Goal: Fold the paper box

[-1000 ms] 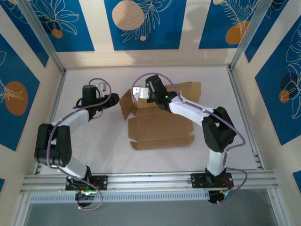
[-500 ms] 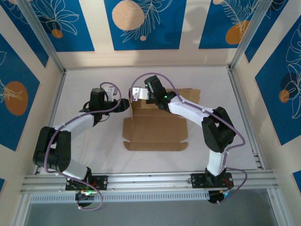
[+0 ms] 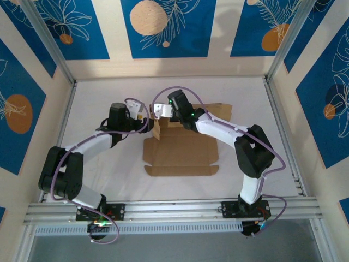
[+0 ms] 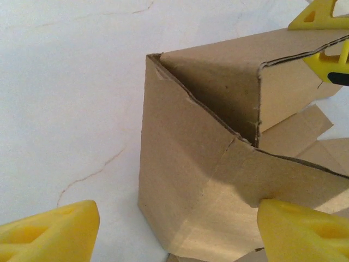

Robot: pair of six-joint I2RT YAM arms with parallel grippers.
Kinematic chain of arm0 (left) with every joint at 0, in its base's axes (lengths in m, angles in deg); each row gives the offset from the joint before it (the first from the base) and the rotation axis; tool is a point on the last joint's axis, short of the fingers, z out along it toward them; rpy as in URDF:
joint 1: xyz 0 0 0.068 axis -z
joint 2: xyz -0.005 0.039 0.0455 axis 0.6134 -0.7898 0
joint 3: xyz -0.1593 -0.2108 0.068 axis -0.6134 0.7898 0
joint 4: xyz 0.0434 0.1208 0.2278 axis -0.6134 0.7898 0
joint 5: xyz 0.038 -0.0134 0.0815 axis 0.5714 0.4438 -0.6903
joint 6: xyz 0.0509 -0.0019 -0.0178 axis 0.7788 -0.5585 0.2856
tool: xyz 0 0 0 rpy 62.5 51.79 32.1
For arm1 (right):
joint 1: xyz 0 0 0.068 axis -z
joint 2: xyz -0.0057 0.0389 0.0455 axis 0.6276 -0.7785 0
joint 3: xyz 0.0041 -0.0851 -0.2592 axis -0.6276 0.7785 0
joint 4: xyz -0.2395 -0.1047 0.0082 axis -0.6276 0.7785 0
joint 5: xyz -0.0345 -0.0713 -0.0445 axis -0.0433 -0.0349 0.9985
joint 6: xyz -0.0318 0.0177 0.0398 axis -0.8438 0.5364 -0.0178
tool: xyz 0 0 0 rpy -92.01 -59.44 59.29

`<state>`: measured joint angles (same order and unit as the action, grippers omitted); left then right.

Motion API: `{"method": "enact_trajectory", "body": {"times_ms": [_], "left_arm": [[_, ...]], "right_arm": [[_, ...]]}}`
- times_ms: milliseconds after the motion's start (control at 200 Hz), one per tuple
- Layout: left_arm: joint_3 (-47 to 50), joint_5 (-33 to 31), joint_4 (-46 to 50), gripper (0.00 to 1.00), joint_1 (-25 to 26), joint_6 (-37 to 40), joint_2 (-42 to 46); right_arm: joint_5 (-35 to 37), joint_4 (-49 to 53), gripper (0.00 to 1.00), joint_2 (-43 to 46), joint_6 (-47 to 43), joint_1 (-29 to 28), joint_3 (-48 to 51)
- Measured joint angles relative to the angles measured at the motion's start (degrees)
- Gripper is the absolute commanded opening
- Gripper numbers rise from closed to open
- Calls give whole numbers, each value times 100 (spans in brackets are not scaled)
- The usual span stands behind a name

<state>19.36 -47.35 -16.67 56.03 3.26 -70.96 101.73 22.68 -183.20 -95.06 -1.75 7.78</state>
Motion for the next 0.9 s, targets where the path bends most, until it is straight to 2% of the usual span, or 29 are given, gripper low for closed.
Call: {"method": "enact_trajectory", "body": {"times_ms": [405, 900], "left_arm": [[516, -297, -916, 85, 144, 734, 31], [752, -376, -1825, 87, 546, 1163, -365]], "right_arm": [[-118, -286, 0, 354, -66, -31, 459], [-258, -254, 0, 431, -61, -57, 540]]}}
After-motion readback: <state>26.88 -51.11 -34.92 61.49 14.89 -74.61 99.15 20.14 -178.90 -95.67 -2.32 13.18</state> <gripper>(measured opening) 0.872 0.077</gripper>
